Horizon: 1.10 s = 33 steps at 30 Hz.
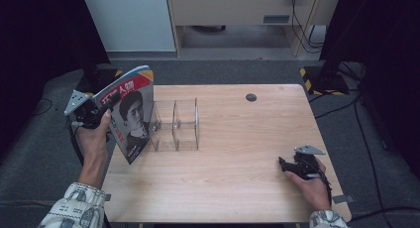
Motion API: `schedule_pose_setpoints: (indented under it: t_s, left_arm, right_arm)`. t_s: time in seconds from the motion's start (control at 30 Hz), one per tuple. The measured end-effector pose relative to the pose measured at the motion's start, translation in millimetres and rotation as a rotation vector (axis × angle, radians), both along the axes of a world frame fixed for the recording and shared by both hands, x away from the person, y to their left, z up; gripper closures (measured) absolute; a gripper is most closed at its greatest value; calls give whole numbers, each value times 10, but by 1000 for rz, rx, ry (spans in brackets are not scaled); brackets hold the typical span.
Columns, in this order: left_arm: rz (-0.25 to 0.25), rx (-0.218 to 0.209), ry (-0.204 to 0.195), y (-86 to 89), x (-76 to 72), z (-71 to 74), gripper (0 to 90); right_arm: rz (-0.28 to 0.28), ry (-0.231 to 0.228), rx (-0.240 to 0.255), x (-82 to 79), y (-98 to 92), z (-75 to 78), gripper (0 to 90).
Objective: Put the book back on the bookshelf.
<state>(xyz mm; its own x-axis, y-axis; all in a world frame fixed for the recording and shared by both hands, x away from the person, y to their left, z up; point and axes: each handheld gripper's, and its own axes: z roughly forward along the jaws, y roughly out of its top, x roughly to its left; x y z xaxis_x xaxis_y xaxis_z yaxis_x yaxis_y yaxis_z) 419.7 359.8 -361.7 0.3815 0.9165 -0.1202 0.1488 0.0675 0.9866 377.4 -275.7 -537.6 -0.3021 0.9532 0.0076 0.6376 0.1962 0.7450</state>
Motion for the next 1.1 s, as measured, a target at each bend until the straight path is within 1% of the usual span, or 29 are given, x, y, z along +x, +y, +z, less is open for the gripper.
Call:
schedule_pose_setpoints:
  t_s: [0.33, 0.47, 0.57, 0.63, 0.67, 0.7, 0.77, 0.8, 0.83, 0.97, 1.0, 1.03, 1.1]
  left_arm:
    - [5, -20, -5, 11, -39, -39, 862]
    - [8, -17, -9, 12, -62, -57, 860]
    - [10, -39, -15, 35, -94, -91, 857]
    - [14, -42, -22, 54, -115, -114, 859]
    - [14, -42, -22, 54, -115, -114, 862]
    - [35, -41, -34, 63, -142, -134, 863]
    - [33, -26, -45, 56, -155, -145, 863]
    - [33, -26, -45, 56, -155, -145, 863]
    - [26, -8, -51, 40, -163, -139, 863]
    - [20, -1, -56, 19, -159, -136, 863]
    - [21, -3, -56, 20, -156, -139, 863]
    - [23, -24, -53, 39, -143, -152, 863]
    - [26, -46, -49, 65, -140, -170, 862]
  right_arm:
    - [-1, 1, -3, -7, -2, 0, 264]
    - [0, 1, -3, -7, -2, 0, 263]
    - [0, 1, -3, -7, -2, 0, 263]
    - [0, 1, -3, -7, -2, 0, 263]
    - [0, 1, -3, -7, -3, 0, 263]
    - [0, 1, -3, -7, -2, 0, 263]
    - [0, 1, -3, -7, -3, 0, 263]
    - [0, 1, -3, -7, -3, 0, 263]
    - [0, 1, -3, -7, -2, 0, 263]
    - [0, 1, -3, -7, -3, 0, 263]
    - [-4, 1, 0, -7, 1, 0, 263]
    - [0, 1, -3, -7, -2, 0, 263]
    - [-1, 1, -2, -8, -1, 0, 264]
